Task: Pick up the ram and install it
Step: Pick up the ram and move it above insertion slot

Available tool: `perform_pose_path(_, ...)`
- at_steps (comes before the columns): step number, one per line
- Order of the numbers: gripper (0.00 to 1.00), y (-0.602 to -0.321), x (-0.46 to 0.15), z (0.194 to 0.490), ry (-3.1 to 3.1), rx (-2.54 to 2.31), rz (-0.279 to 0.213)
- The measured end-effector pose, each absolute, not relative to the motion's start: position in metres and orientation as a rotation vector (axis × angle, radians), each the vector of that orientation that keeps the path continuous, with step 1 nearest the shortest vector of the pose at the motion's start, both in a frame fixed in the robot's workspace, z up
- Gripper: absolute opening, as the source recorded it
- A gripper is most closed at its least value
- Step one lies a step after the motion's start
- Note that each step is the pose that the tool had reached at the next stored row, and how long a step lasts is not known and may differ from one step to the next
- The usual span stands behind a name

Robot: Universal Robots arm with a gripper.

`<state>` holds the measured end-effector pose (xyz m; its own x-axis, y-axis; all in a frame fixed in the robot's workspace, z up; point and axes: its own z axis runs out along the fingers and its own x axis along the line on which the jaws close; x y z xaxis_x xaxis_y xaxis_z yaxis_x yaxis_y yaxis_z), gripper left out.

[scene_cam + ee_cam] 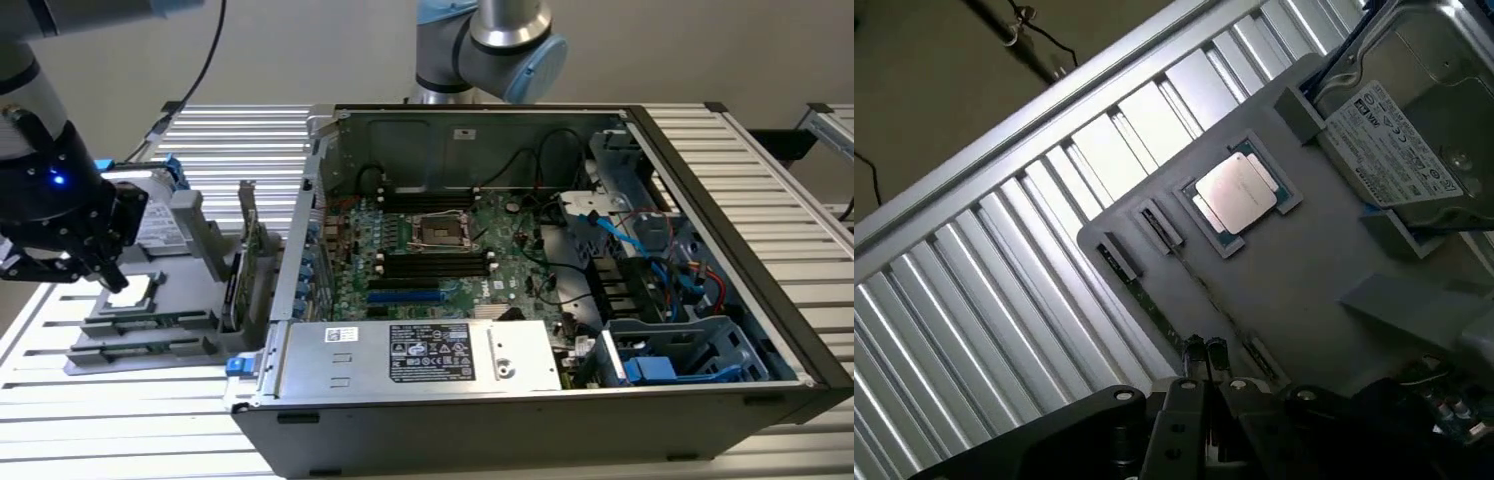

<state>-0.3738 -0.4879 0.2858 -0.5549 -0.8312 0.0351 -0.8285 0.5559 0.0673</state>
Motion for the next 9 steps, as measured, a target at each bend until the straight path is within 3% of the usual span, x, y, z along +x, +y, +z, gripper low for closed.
perform_pose_path(9, 0.1, -0.4878, -0.3737, 0.2833, -2.592, 1.671, -0.086)
